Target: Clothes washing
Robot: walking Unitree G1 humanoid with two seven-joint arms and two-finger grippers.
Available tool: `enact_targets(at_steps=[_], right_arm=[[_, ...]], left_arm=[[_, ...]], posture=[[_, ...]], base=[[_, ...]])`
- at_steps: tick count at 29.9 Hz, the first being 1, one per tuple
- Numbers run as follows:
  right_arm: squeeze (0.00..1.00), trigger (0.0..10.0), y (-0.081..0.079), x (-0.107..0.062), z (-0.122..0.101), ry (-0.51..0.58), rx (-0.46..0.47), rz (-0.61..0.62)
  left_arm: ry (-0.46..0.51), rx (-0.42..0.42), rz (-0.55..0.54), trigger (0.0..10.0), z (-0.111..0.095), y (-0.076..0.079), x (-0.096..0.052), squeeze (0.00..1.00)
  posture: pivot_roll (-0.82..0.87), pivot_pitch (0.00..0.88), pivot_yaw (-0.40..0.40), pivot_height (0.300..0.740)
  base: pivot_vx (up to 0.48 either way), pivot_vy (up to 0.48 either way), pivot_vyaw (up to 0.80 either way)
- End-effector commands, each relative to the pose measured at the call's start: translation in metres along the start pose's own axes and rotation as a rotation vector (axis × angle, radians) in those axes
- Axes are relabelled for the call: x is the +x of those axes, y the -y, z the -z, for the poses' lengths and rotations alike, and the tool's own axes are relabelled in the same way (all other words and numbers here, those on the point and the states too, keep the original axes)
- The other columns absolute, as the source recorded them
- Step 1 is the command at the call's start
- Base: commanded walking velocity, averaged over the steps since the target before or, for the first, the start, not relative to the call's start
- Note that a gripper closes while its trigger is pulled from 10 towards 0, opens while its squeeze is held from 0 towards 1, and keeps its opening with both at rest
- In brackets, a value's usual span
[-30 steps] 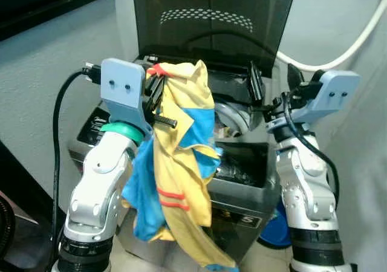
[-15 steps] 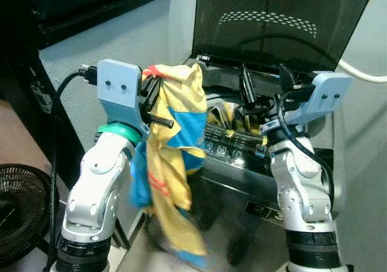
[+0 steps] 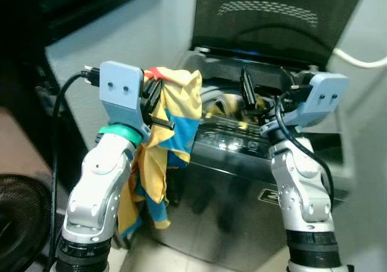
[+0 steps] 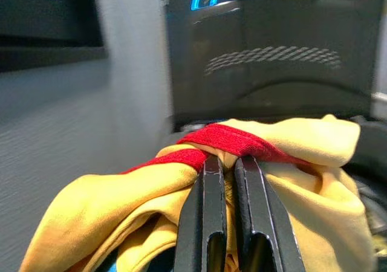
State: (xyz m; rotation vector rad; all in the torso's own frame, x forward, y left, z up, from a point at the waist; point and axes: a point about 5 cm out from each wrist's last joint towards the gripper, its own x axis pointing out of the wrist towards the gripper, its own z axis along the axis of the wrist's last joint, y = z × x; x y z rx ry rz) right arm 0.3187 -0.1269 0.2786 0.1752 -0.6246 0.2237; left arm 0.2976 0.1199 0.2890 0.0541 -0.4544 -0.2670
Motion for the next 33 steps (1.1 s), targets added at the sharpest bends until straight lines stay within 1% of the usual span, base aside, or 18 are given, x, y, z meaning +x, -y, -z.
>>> enact_targets(at_steps=[1,10,15,20,25,29,31,33], right_arm=[[0.00,10.0,0.007,-0.001,-0.001,-0.004,-0.011,0.026],[0.00,10.0,0.008,-0.001,0.000,-0.005,-0.012,0.036],[0.00,10.0,0.007,-0.001,-0.001,0.003,-0.014,0.035],[0.00,10.0,0.005,-0.002,0.000,-0.001,-0.011,0.022],[0.00,10.0,0.003,-0.003,0.000,-0.002,-0.008,0.004],[0.00,10.0,0.000,-0.003,-0.001,0.005,0.002,-0.016],[0.00,10.0,-0.003,-0.003,-0.002,0.012,0.013,-0.036],[0.00,10.0,-0.004,-0.002,-0.002,0.015,0.019,-0.044]], left_arm=[[0.030,-0.001,0.026,10.0,-0.006,0.006,0.001,0.00],[0.023,0.000,0.028,10.0,-0.005,0.005,0.001,0.00],[0.020,-0.001,0.016,10.0,-0.005,0.004,0.002,0.00],[0.023,-0.004,0.009,10.0,-0.005,0.004,0.001,0.00],[0.030,0.011,0.008,10.0,-0.006,0.004,0.001,0.00],[0.041,0.003,0.006,10.0,-0.007,0.004,0.000,0.00],[0.040,0.034,-0.011,10.0,-0.007,0.004,0.001,0.00],[0.049,0.039,-0.015,10.0,-0.007,0.004,0.001,0.00]], posture=[[0.03,0.012,0.054,0.740],[0.03,0.013,0.057,0.740],[0.03,0.017,0.057,0.740],[0.03,0.021,0.056,0.740],[0.03,0.023,0.052,0.740],[0.03,0.023,0.050,0.740],[0.03,0.023,0.050,0.740],[0.04,0.023,0.048,0.740]], base=[[0.000,0.000,-0.80],[0.000,0.000,-0.80],[0.000,0.000,0.00],[0.000,0.432,0.00],[0.000,0.000,0.00],[0.000,0.000,0.00],[0.000,0.000,0.00],[0.000,0.000,0.00]])
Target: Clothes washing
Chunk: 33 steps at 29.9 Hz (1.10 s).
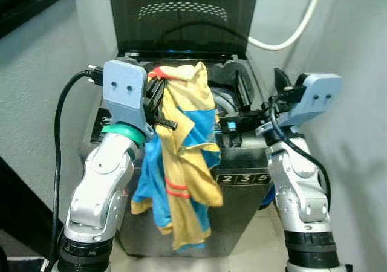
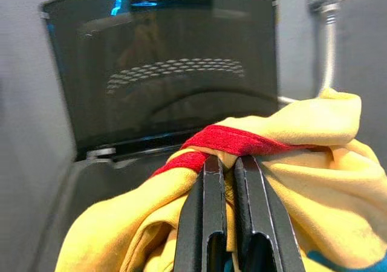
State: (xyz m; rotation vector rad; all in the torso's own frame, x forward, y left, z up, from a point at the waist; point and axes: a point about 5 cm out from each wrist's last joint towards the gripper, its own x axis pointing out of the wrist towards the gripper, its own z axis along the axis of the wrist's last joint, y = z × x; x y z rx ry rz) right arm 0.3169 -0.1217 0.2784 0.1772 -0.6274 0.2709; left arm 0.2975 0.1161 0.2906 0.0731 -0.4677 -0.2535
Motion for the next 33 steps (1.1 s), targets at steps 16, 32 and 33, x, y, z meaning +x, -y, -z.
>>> enact_targets(at_steps=[16,32,33], right_arm=[[0.00,10.0,-0.0036,-0.0016,-0.0035,0.025,0.019,-0.032],[0.00,10.0,-0.0005,-0.0024,-0.0036,0.024,0.017,-0.025],[0.00,10.0,-0.0006,-0.0023,-0.0036,0.024,0.017,-0.026]], left_arm=[[0.049,0.036,-0.028,10.0,-0.0072,-0.0019,0.0016,0.00],[0.046,0.023,0.013,10.0,-0.0058,0.0048,0.0008,0.00],[0.048,0.023,0.013,10.0,-0.0061,0.0046,0.0011,0.00]], posture=[[0.04,0.026,0.050,0.740],[0.03,0.021,0.050,0.740],[0.03,0.020,0.049,0.740]], base=[[0.411,0.000,0.00],[0.000,0.000,0.00],[0.000,0.000,0.00]])
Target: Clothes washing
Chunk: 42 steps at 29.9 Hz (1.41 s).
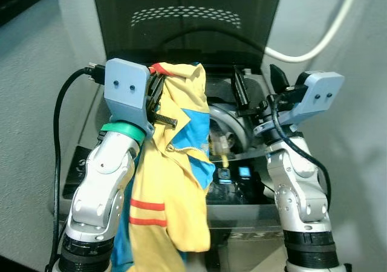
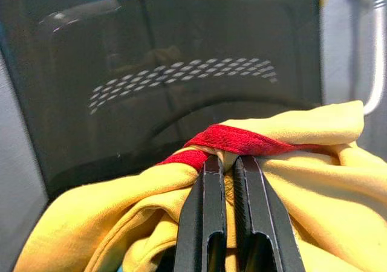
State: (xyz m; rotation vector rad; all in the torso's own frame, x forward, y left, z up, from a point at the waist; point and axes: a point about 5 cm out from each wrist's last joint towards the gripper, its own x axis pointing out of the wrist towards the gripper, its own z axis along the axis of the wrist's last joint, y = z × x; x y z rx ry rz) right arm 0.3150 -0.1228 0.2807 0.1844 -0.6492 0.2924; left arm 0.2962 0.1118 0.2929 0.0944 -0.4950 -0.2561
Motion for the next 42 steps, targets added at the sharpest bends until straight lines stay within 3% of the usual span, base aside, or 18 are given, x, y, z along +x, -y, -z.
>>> enact_targets(at_steps=[1,6,15,17,18,19,20,22,23,24,26,29,30,31,33,34,37,42], right_arm=[[0.00,10.0,-0.001,-0.002,-0.001,0.003,0.006,-0.006],[0.00,10.0,-0.002,-0.001,-0.002,0.008,0.008,-0.023],[0.00,10.0,-0.035,0.011,-0.021,0.037,0.097,-0.359],[0.00,10.0,-0.040,0.010,-0.028,0.020,0.152,-0.482],[0.00,10.0,-0.040,0.010,-0.028,0.020,0.152,-0.482],[0.00,10.0,-0.038,0.009,-0.028,0.012,0.156,-0.488],[0.00,10.0,-0.038,0.009,-0.028,0.012,0.156,-0.488],[0.00,10.0,-0.034,0.008,-0.027,0.012,0.148,-0.450],[0.00,10.0,-0.034,0.008,-0.027,0.012,0.148,-0.450],[0.00,10.0,-0.031,0.008,-0.028,0.018,0.144,-0.419],[0.00,10.0,-0.027,0.006,-0.028,0.021,0.145,-0.380],[0.00,10.0,-0.022,0.002,-0.027,0.012,0.143,-0.348],[0.00,10.0,-0.021,0.001,-0.027,0.003,0.146,-0.346],[0.00,10.0,-0.021,0.001,-0.027,0.003,0.146,-0.346],[0.00,10.0,-0.020,-0.002,-0.027,-0.010,0.148,-0.343],[0.00,10.0,-0.020,-0.002,-0.027,-0.010,0.148,-0.343],[0.00,10.0,-0.018,-0.003,-0.025,-0.023,0.145,-0.335],[0.00,10.0,-0.017,-0.002,-0.024,-0.027,0.140,-0.327]], left_arm=[[0.024,0.000,0.006,10.0,-0.004,0.000,0.000,0.00],[0.053,0.018,0.000,10.0,-0.007,-0.001,0.001,0.00],[0.184,0.199,0.089,10.0,-0.020,0.006,0.019,0.00],[0.318,0.336,0.095,10.0,-0.040,0.005,0.052,0.00],[0.318,0.336,0.095,10.0,-0.040,0.005,0.052,0.00],[0.399,0.458,0.053,10.0,-0.055,-0.002,0.069,0.00],[0.399,0.458,0.053,10.0,-0.055,-0.002,0.069,0.00],[0.512,0.691,-0.062,10.0,-0.081,-0.019,0.089,0.00],[0.512,0.691,-0.062,10.0,-0.081,-0.019,0.089,0.00],[0.556,0.799,-0.136,10.0,-0.092,-0.030,0.094,0.00],[0.565,0.860,-0.195,10.0,-0.100,-0.044,0.099,0.00],[0.212,0.509,-0.040,10.0,-0.060,-0.052,0.109,0.00],[0.112,0.335,0.037,10.0,-0.041,-0.047,0.107,0.00],[0.112,0.335,0.037,10.0,-0.041,-0.047,0.107,0.00],[-0.058,0.090,0.193,10.0,-0.005,-0.029,0.093,0.00],[-0.058,0.090,0.193,10.0,-0.005,-0.029,0.093,0.00],[-0.149,-0.069,0.335,10.0,0.016,-0.008,0.063,0.00],[-0.217,-0.168,0.347,10.0,0.020,-0.005,0.040,0.00]], posture=[[0.03,0.020,0.049,0.740],[0.03,0.016,0.049,0.740],[0.04,0.022,0.038,0.740],[0.03,0.030,0.032,0.740],[0.03,0.030,0.032,0.740],[0.02,0.037,0.032,0.740],[0.02,0.037,0.032,0.740],[0.01,0.049,0.042,0.740],[0.01,0.049,0.042,0.740],[0.00,0.056,0.046,0.740],[0.00,0.056,0.046,0.740],[0.00,0.069,0.051,0.740],[-0.01,0.081,0.053,0.740],[-0.01,0.081,0.053,0.740],[0.00,0.088,0.055,0.740],[0.00,0.088,0.055,0.740],[0.02,0.099,0.052,0.740],[0.03,0.104,0.047,0.740]], base=[[0.000,0.000,0.00],[0.000,0.000,0.00],[0.000,0.000,0.00],[0.000,0.000,0.00],[0.000,0.000,0.00],[0.000,0.000,0.00],[0.000,0.000,0.00],[0.000,0.000,0.00],[0.000,0.000,0.00],[0.000,0.000,0.00],[0.000,0.000,0.00],[0.000,0.000,0.00],[0.000,0.000,0.00],[0.000,0.000,0.00],[0.000,0.000,0.00],[0.000,0.000,0.00],[0.000,0.000,0.00],[0.000,0.000,0.00]])
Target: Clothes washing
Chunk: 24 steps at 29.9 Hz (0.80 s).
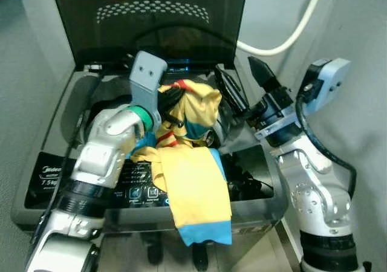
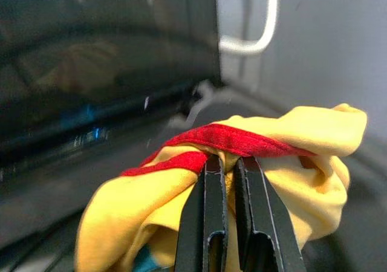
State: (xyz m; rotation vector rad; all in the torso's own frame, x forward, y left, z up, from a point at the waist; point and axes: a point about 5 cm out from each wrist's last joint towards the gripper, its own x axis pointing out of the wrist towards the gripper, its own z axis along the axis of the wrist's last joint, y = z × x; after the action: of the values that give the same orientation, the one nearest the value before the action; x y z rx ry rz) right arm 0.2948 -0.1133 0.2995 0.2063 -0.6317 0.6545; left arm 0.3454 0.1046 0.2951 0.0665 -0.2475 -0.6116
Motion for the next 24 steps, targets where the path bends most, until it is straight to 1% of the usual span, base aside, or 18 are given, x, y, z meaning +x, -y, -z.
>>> enact_targets(at_steps=[1,3,4,5,7,8,10,11,13,14,15,16,18,20,21,22,23,24], right_arm=[[0.00,10.0,0.000,0.000,0.000,0.002,0.004,0.001],[0.00,10.0,0.000,0.001,0.001,0.001,0.011,-0.001],[0.00,10.0,0.000,0.001,0.001,0.001,0.011,-0.001],[0.00,10.0,-0.001,0.002,0.002,0.000,0.017,-0.004],[0.00,10.0,-0.001,0.003,0.003,-0.001,0.023,-0.009],[0.00,10.0,-0.002,0.004,0.003,-0.001,0.025,-0.011],[0.00,10.0,-0.003,0.004,0.003,-0.002,0.029,-0.014],[0.00,10.0,-0.003,0.004,0.003,-0.002,0.029,-0.014],[0.00,10.0,-0.003,0.004,0.004,-0.006,0.031,-0.016],[0.00,10.0,-0.003,0.004,0.004,-0.006,0.031,-0.016],[0.00,10.0,-0.002,0.004,0.005,-0.010,0.031,-0.017],[0.00,10.0,-0.002,0.004,0.005,-0.011,0.032,-0.018],[0.00,10.0,-0.002,0.004,0.005,-0.013,0.032,-0.018],[0.00,10.0,-0.002,0.004,0.006,-0.014,0.034,-0.020],[0.00,10.0,-0.002,0.004,0.006,-0.014,0.034,-0.020],[0.00,10.0,-0.001,0.004,0.007,-0.016,0.036,-0.022],[0.00,10.0,-0.001,0.004,0.007,-0.016,0.036,-0.022],[0.00,10.0,-0.001,0.005,0.007,-0.017,0.038,-0.023]], left_arm=[[0.001,-0.023,0.001,10.0,-0.002,0.000,-0.010,0.00],[0.005,-0.016,-0.003,10.0,-0.008,-0.005,-0.019,0.00],[0.005,-0.016,-0.003,10.0,-0.008,-0.005,-0.019,0.00],[-0.006,-0.016,-0.003,10.0,-0.010,-0.007,-0.025,0.76],[-0.023,-0.021,-0.002,10.0,-0.012,-0.009,-0.031,0.76],[-0.041,-0.022,0.008,10.0,-0.008,-0.007,-0.036,1.00],[-0.076,-0.037,0.023,10.0,-0.003,-0.003,-0.046,1.00],[-0.076,-0.037,0.023,10.0,-0.003,-0.003,-0.046,1.00],[-0.118,-0.047,0.036,10.0,0.004,0.001,-0.058,1.00],[-0.118,-0.047,0.036,10.0,0.004,0.001,-0.058,1.00],[-0.158,-0.048,0.047,10.0,0.009,0.003,-0.072,1.00],[-0.172,-0.045,0.052,10.0,0.010,0.004,-0.076,1.00],[-0.182,-0.040,0.056,10.0,0.011,0.004,-0.080,1.00],[-0.184,0.033,0.100,10.0,0.010,0.007,-0.088,1.00],[-0.184,0.033,0.100,10.0,0.010,0.007,-0.088,1.00],[-0.182,0.081,0.175,10.0,0.007,0.013,-0.098,0.62],[-0.182,0.081,0.175,10.0,0.007,0.013,-0.098,0.62],[-0.186,0.093,0.221,10.0,0.006,0.017,-0.102,0.00]], posture=[[0.05,0.106,0.041,0.740],[0.07,0.107,0.033,0.740],[0.07,0.107,0.033,0.740],[0.07,0.107,0.031,0.740],[0.07,0.107,0.031,0.740],[0.08,0.107,0.029,0.740],[0.08,0.108,0.027,0.740],[0.08,0.108,0.027,0.740],[0.09,0.108,0.025,0.740],[0.09,0.108,0.025,0.740],[0.09,0.107,0.022,0.740],[0.09,0.107,0.022,0.740],[0.09,0.107,0.022,0.740],[0.10,0.105,0.018,0.740],[0.10,0.105,0.018,0.740],[0.10,0.104,0.013,0.740],[0.10,0.104,0.013,0.740],[0.11,0.103,0.010,0.740]], base=[[0.000,0.000,0.00],[0.000,0.000,0.00],[0.000,0.000,0.00],[0.000,0.000,0.00],[0.000,0.000,0.00],[0.000,0.000,0.00],[0.000,0.000,0.00],[0.000,0.000,0.00],[0.000,0.000,0.00],[0.000,0.000,0.00],[0.000,0.000,0.00],[0.000,0.000,0.00],[0.000,0.000,0.00],[0.000,0.000,0.00],[0.000,0.000,0.00],[0.000,0.000,0.00],[0.000,0.000,0.00],[0.000,0.000,0.00]])
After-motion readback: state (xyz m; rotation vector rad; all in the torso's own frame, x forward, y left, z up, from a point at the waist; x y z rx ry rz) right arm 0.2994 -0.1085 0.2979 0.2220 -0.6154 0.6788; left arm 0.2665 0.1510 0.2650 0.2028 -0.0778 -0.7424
